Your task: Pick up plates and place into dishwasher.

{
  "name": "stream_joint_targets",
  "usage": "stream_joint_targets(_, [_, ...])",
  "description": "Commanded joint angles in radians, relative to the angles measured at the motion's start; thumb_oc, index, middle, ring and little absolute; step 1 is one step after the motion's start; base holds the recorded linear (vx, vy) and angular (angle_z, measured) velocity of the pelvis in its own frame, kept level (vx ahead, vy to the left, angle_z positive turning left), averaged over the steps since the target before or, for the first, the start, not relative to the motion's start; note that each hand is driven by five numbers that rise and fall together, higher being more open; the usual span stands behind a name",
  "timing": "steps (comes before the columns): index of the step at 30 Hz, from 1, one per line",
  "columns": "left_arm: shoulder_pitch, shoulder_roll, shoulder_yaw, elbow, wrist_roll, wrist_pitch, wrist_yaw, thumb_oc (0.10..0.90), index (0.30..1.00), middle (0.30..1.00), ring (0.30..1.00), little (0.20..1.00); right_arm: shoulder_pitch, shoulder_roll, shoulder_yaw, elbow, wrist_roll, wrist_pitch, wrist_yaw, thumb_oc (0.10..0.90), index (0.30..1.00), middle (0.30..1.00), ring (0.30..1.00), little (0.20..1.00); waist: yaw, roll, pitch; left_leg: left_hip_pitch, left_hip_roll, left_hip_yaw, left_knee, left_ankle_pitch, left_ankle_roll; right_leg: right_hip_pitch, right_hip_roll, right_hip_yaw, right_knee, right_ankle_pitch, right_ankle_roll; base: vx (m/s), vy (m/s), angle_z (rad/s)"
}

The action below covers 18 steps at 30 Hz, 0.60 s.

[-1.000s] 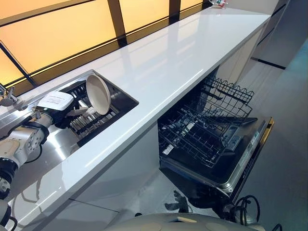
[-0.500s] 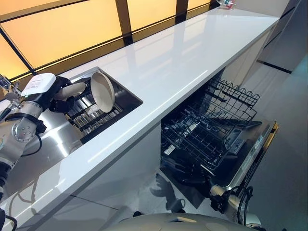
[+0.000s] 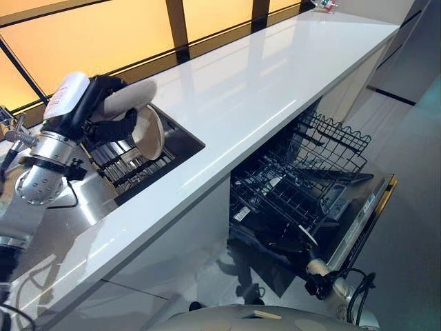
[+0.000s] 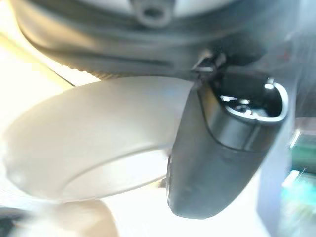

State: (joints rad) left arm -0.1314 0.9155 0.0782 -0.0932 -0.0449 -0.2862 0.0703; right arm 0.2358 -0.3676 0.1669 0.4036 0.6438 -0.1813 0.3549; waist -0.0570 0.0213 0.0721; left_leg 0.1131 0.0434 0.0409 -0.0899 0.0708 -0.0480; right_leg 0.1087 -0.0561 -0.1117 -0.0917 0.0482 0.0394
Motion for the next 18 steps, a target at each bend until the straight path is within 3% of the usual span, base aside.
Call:
stream_joint_targets(1, [-0.078, 0.008, 0.117, -0.078, -0.146, -0.069, -0.033, 0.1, 0.3, 0.3, 0.3, 0.2, -0.09, -0.007, -0.071, -0.194, 0.053, -0.138, -0.004, 0.8, 0.9, 0.9, 0.9, 0.9, -0.015, -0.018, -0.026, 0.03, -0.071, 0.031, 0.003, -0.066, 0.052, 0.01, 0.011, 0.004, 0.004, 0.016, 0.041, -0.02, -0.016, -0.09])
stream_joint_targets(8, [-0.093, -0.023, 0.131, -0.129, -0.229, -0.096, -0.116, 0.1, 0.3, 0.3, 0.3, 0.2, -0.135, -0.031, -0.181, -0.341, 0.076, -0.177, -0.048, 0.8, 0.9, 0.9, 0.9, 0.9, -0.025, -0.017, -0.017, 0.035, -0.07, 0.041, 0.003, -0.069, 0.055, 0.008, 0.014, 0.019, 0.004, 0.021, 0.041, -0.03, -0.002, -0.13])
stream_joint_targets(18, [-0.117, -0.111, 0.079, -0.223, -0.381, -0.022, -0.289, 0.1, 0.3, 0.3, 0.3, 0.2, -0.19, -0.046, -0.239, -0.528, 0.026, -0.17, -0.066, 0.8, 0.9, 0.9, 0.9, 0.9, -0.033, -0.017, -0.017, 0.033, -0.07, 0.05, 0.003, -0.068, 0.055, 0.004, 0.017, 0.031, 0.004, 0.027, 0.043, -0.02, 0.001, -0.07])
